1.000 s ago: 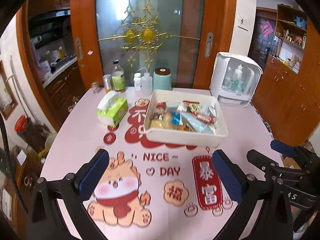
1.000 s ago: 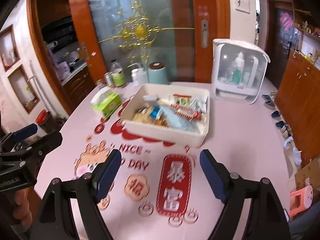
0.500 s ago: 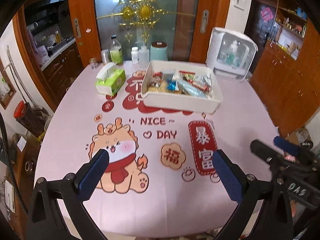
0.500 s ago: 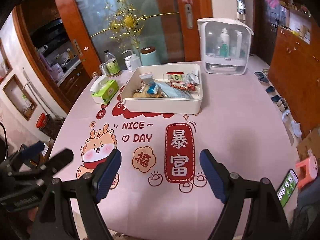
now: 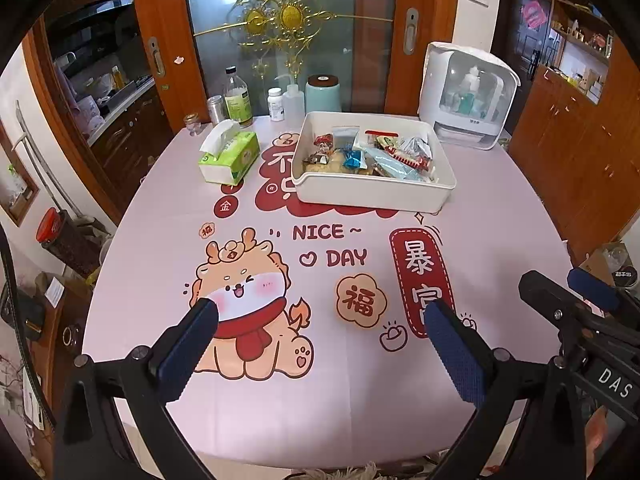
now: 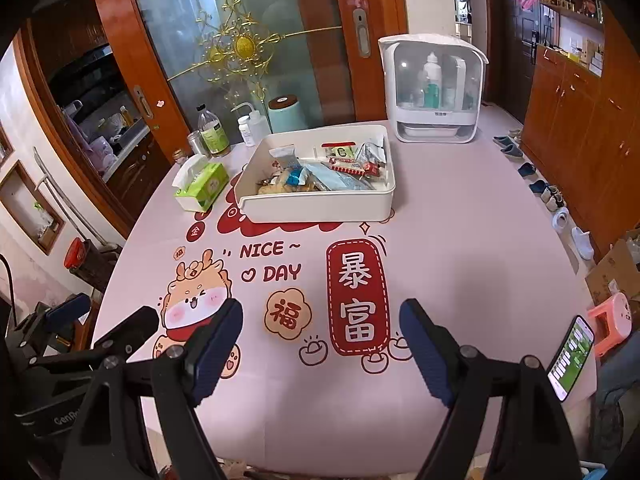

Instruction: Organize snacks

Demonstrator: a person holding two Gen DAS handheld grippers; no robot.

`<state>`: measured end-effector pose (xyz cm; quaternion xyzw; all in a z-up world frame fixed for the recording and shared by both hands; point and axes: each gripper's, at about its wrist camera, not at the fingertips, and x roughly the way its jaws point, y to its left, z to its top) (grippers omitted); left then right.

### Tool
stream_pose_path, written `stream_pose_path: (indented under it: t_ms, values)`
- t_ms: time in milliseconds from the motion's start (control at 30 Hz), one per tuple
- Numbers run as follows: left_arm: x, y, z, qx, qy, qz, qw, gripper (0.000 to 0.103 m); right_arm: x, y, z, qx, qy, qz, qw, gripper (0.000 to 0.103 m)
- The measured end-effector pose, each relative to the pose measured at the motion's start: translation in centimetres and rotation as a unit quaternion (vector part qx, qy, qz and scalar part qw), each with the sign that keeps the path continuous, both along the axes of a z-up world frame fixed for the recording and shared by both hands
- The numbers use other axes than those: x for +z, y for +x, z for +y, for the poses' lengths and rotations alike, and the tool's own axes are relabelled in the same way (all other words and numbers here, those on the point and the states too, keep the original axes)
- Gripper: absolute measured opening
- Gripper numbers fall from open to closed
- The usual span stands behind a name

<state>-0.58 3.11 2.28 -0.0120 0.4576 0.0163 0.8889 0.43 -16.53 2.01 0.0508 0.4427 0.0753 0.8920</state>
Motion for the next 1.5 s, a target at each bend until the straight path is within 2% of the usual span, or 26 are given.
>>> stream_pose_path:
  t_ms: [533,1500]
  values:
    - [-0.3,-0.4,0.3,0.013,0.002,0.0,0.9999,0.102,0.3,-0.5,0.6,0.018,0.0,-0.011,1.0,0.082]
    - [-0.6,-1.7,0.7,0.027,0.002,0.003,0.9996,0.102,-0.1,-1.6,1.1,0.032,0.004,-0.005,0.999,0.082]
